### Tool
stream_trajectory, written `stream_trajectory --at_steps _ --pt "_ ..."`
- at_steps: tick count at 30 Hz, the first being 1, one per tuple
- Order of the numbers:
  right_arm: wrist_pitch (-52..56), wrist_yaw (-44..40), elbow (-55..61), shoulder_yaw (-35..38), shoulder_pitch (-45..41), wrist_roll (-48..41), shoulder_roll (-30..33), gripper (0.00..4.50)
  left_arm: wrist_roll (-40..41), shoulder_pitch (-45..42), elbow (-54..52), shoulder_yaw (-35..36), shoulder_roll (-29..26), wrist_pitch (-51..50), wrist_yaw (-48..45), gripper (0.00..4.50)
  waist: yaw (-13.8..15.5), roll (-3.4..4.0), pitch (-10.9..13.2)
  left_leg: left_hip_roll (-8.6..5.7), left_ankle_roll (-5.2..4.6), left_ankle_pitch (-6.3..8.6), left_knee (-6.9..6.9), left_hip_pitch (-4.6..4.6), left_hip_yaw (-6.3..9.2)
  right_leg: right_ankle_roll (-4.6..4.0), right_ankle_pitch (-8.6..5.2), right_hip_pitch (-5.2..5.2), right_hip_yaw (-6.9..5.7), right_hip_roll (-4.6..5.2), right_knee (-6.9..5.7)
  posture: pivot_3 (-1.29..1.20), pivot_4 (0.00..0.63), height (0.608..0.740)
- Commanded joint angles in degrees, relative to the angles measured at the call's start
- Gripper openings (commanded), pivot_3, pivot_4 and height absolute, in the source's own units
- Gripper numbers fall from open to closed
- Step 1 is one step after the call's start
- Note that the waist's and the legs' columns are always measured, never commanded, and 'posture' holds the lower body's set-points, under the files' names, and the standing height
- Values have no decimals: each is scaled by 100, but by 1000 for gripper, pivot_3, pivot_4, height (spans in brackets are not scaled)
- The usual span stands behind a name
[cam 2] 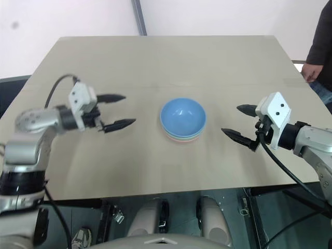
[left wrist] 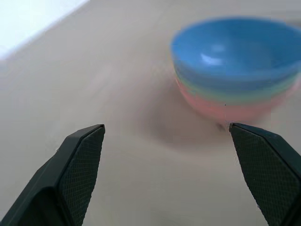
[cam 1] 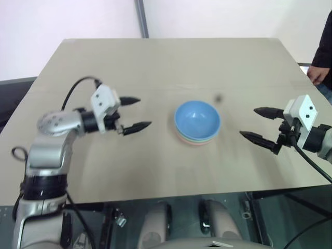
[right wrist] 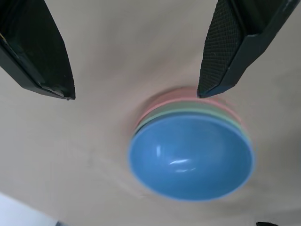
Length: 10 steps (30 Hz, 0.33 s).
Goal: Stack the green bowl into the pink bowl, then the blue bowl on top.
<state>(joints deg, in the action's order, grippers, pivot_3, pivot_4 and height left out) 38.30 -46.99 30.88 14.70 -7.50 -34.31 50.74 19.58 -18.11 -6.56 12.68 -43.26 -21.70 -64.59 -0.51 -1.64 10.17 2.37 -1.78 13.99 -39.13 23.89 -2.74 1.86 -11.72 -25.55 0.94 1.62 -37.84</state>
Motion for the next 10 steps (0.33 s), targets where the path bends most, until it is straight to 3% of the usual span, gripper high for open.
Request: stream_trajectory --at_steps 1,5,10 --pt "-190 -303 -16 271 270 52 231 4500 362 580 -562 786 -175 246 52 4477 34 -2 0 0 0 0 -1 0 -1 -2 -1 1 -5 4 0 0 150 740" --pt "-403 -594 -136 675 846 188 429 4500 820 1457 -884 1402 -301 -36 -4 4477 36 -1 -1 -2 0 0 -1 -8 -2 -22 -14 7 -1 20 1 0 150 740" --pt "-611 -841 -306 1134 1205 276 510 4500 1203 2035 -1161 1598 -507 -175 -210 4477 40 -1 -1 -1 0 0 -7 -16 1 -21 -13 12 -5 24 -4 0 150 740"
